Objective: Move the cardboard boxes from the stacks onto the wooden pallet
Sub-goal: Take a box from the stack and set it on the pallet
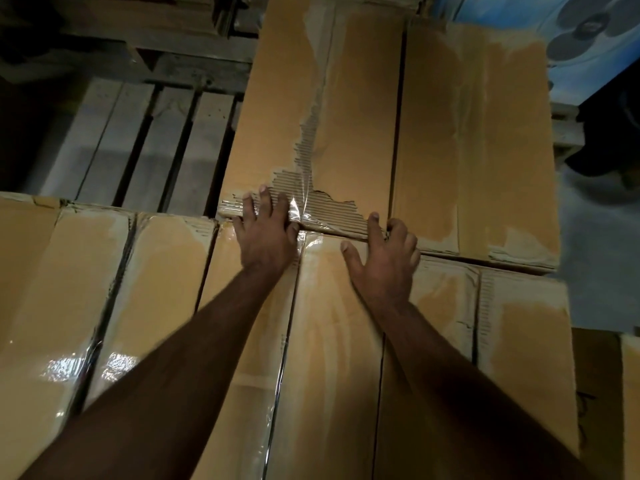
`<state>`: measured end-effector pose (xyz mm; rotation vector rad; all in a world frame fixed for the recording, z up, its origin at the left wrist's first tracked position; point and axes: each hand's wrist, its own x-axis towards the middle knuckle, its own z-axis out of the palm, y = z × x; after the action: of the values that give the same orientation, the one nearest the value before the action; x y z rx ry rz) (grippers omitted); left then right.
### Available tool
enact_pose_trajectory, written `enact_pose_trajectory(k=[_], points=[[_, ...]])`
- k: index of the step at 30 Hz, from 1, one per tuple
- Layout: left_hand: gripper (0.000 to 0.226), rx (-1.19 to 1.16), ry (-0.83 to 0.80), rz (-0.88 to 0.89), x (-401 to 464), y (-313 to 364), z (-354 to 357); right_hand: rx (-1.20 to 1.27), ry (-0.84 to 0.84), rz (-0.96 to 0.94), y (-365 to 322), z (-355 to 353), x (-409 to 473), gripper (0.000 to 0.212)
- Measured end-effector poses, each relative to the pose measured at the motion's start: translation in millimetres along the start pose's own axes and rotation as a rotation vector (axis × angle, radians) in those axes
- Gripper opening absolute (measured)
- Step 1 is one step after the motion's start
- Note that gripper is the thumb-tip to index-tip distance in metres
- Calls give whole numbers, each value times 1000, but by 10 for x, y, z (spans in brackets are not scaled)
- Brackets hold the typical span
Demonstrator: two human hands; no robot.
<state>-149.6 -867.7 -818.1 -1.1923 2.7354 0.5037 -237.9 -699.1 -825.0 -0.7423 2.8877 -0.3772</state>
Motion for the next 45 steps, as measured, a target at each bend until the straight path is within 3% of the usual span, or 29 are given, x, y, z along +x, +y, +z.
enact_pose_trajectory(k=[3, 10, 15, 21, 25, 28, 34, 39, 45], points=[[62, 85, -26, 10, 13, -57, 41, -32, -49, -41, 65, 3, -6, 82], [64, 141, -148, 16, 21, -9, -21, -111, -102, -20, -30, -71, -5, 84], [75, 128, -238, 60, -159, -44, -344, -205, -348, -91, -22, -421, 70, 88], [71, -121, 15, 183, -1031, 220, -1104, -131, -220, -204, -143, -1432, -462, 82], [68, -309, 51, 255, -1704, 362, -1711, -13, -221, -149, -268, -2236, -970, 77], [67, -463, -5, 356, -2322, 408, -2234, -24, -222, -235, -427, -2814, -1424, 76], [62, -527, 13, 461, -3384, 532, -3203, 124, -91, -314, -707, -4029, -2240, 63], [54, -532, 87, 540, -3757, 712, -3753, 91, -148, -343, -686, -4835, -2691, 40], [50, -579, 110, 661, -4024, 1090, -4010, 88, -130, -319, -365, -5371, -3159, 41]])
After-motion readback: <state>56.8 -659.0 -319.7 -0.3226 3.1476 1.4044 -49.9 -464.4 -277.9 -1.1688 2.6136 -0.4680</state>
